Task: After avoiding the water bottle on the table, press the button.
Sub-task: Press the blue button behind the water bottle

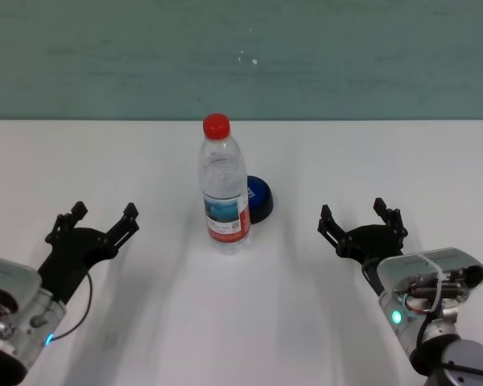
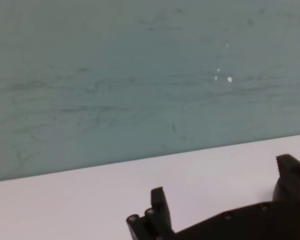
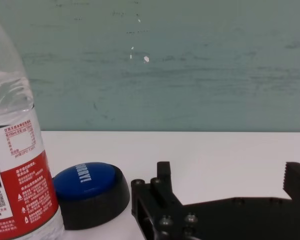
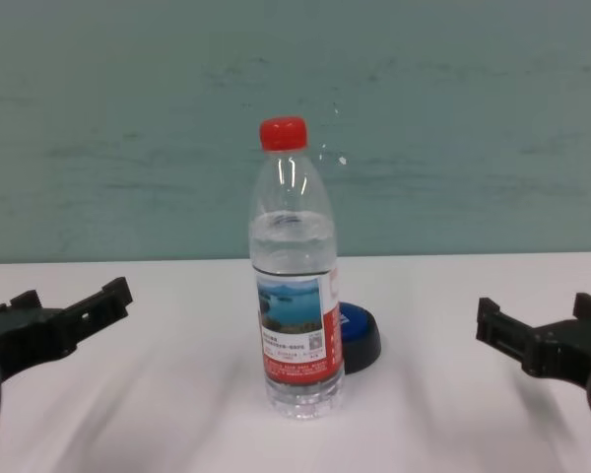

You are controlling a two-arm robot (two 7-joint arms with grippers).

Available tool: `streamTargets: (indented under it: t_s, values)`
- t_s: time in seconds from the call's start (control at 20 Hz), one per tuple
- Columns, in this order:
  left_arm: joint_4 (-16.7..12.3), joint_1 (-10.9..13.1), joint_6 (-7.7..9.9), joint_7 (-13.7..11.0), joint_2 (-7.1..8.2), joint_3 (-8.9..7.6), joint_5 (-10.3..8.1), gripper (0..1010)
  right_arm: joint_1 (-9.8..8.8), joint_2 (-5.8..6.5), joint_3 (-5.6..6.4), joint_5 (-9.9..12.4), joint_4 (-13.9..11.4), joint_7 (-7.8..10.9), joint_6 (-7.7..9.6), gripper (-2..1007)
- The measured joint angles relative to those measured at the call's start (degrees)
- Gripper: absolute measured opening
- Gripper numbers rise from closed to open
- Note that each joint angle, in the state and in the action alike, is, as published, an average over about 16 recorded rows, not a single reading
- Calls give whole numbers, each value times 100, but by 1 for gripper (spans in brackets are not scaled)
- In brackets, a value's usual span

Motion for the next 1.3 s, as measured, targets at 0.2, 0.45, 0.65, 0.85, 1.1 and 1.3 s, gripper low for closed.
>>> streamTargets:
  t_s: [0.2,0.45,0.65,0.85,1.1,1.3]
  values:
    - [-204,173,-32,-131,101,-51,-81,1010,0,0,0,0,0,0,0,1004]
    - [-449,386,-77,-255,241,-76,-146,1010,0,0,0,0,0,0,0,1004]
    - [-596,527,-120,-307,340,-62,-139,1010,0,0,0,0,0,0,0,1004]
    - [-694,637,-166,-346,430,-28,-92,1010,0,0,0,0,0,0,0,1004]
    - [-755,735,-214,-372,517,38,13,1010,0,0,0,0,0,0,0,1004]
    - [-755,774,-247,-384,558,107,116,1010,0,0,0,0,0,0,0,1004]
